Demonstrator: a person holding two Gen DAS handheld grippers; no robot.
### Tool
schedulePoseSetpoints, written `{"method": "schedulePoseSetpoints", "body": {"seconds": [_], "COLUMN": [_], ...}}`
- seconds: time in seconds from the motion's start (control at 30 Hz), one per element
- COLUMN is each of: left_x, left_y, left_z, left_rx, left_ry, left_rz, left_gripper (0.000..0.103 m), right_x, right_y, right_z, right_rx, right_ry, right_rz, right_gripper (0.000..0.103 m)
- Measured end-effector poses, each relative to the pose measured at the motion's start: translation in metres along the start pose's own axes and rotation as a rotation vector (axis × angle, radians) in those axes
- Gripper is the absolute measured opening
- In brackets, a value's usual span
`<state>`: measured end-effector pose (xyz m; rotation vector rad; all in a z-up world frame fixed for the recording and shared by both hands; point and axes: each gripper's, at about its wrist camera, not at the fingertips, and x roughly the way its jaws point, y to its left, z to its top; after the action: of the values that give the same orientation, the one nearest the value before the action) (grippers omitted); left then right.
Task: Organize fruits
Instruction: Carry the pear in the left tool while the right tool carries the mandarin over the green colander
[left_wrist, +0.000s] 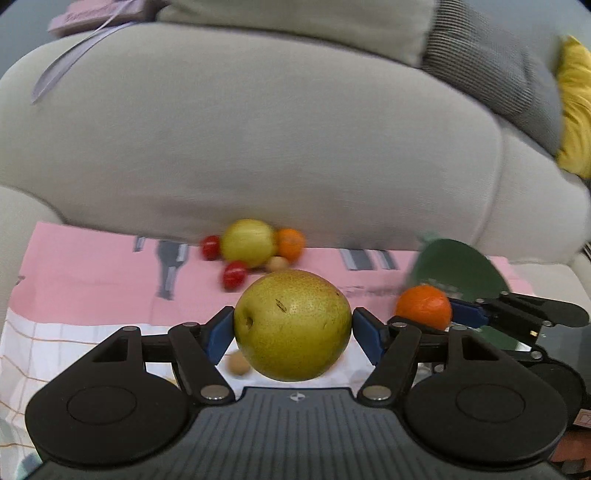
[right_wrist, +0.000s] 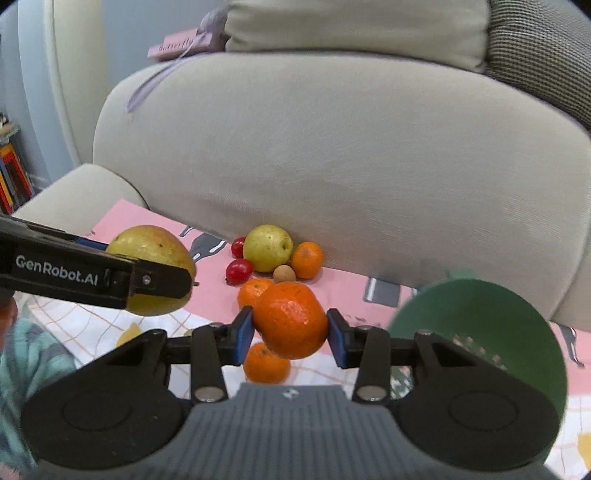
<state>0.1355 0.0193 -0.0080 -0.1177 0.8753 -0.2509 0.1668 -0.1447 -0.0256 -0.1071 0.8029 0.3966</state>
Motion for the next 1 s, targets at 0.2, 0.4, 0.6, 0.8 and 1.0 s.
{"method": "schedulePoseSetpoints", "body": {"seconds": [0.2,0.4,0.6,0.8,1.0], "left_x": [-0.006,0.009,0.033,0.065,0.093], "left_y": [-0.046,-0.09,-0.13,-0.155,-0.17], "left_z": [0.0,0.001,0.005,0.01,0.014], "left_rx": [0.085,0.163,0.251,0.3,0.356], "left_ry": [0.002,0.055,0.115,0.204,0.266], "left_rz": [-0.066,-0.115,-0.142,-0.108,-0.089], "left_gripper": [0.079,0.079,0.079,0.079,0.079], "right_x": [-0.041,-0.063,-0.062,-0.042,-0.016], "right_y": [-0.022,-0.054,-0.089,-0.112,-0.128], "right_z": [-0.016,-0.029,-0.039,-0.045,-0.048], "right_rx": [0.039,0.063,0.051,-0.005,-0.048], "right_ry": [-0.024,-0.031,0.024,0.111,0.209], "right_rz": [-0.021,-0.061,-0.102,-0.098,-0.059], "right_gripper": [0.039,0.04,0.04,0.04,0.04]}}
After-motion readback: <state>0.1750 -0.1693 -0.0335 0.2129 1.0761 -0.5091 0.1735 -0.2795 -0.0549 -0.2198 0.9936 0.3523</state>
